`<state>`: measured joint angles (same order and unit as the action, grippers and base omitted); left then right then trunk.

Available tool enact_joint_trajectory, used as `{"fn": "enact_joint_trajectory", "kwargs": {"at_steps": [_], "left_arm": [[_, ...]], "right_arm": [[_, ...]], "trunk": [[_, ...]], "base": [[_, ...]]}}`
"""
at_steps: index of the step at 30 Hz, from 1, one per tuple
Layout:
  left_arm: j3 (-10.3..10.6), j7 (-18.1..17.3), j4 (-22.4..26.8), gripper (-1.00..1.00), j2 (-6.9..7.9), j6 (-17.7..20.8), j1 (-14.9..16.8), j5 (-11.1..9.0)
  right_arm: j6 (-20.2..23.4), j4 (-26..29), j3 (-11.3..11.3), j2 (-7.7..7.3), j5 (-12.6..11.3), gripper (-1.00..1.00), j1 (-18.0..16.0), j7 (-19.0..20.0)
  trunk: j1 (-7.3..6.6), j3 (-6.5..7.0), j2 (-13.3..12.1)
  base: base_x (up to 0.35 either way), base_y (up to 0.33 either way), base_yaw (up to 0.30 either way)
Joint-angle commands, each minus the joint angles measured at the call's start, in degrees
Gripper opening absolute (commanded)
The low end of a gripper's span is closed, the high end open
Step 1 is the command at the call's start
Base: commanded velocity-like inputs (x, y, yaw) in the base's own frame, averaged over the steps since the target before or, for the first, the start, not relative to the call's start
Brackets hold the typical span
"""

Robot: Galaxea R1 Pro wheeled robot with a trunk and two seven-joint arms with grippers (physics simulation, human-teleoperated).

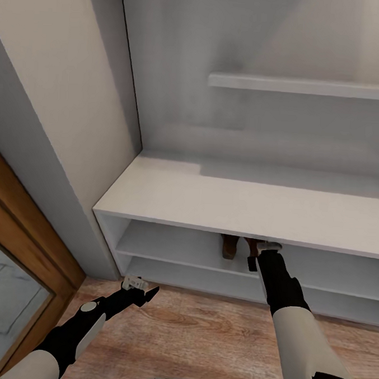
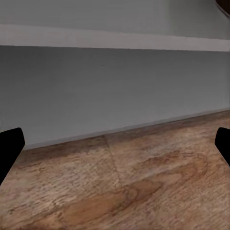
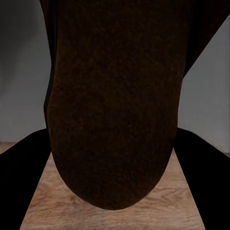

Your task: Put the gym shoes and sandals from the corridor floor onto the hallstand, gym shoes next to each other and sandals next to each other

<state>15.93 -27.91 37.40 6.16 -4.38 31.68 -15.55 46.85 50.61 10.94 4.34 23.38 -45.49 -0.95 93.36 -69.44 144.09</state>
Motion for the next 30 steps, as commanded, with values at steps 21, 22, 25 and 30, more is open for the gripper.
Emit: {"fn": "enact_joint_trajectory", "kwargs": {"at_steps": [21,22,25,30], "left_arm": [[0.3,0.1,0.0,1.00,0.08,-0.2,0.0,-0.4],[0.3,0.1,0.0,1.00,0.08,-0.2,0.0,-0.4],[0.3,0.1,0.0,1.00,0.08,-0.2,0.0,-0.4],[0.3,0.1,0.0,1.00,0.08,-0.2,0.0,-0.4]], "right_arm": [[0.2,0.1,0.1,0.06,-0.1,-1.00,0.0,-0.1],[0.2,0.1,0.1,0.06,-0.1,-1.00,0.0,-0.1],[0.2,0.1,0.1,0.06,-0.1,-1.00,0.0,-0.1],[0.2,0.1,0.1,0.06,-0.1,-1.00,0.0,-0.1]], "trunk": [[-0.01,-0.04,0.0],[-0.01,-0.04,0.0],[-0.01,-0.04,0.0],[-0.01,-0.04,0.0]], "base": [[0.054,0.000,0.000],[0.003,0.000,0.000],[0.001,0.000,0.000],[0.000,0.000,0.000]]}}
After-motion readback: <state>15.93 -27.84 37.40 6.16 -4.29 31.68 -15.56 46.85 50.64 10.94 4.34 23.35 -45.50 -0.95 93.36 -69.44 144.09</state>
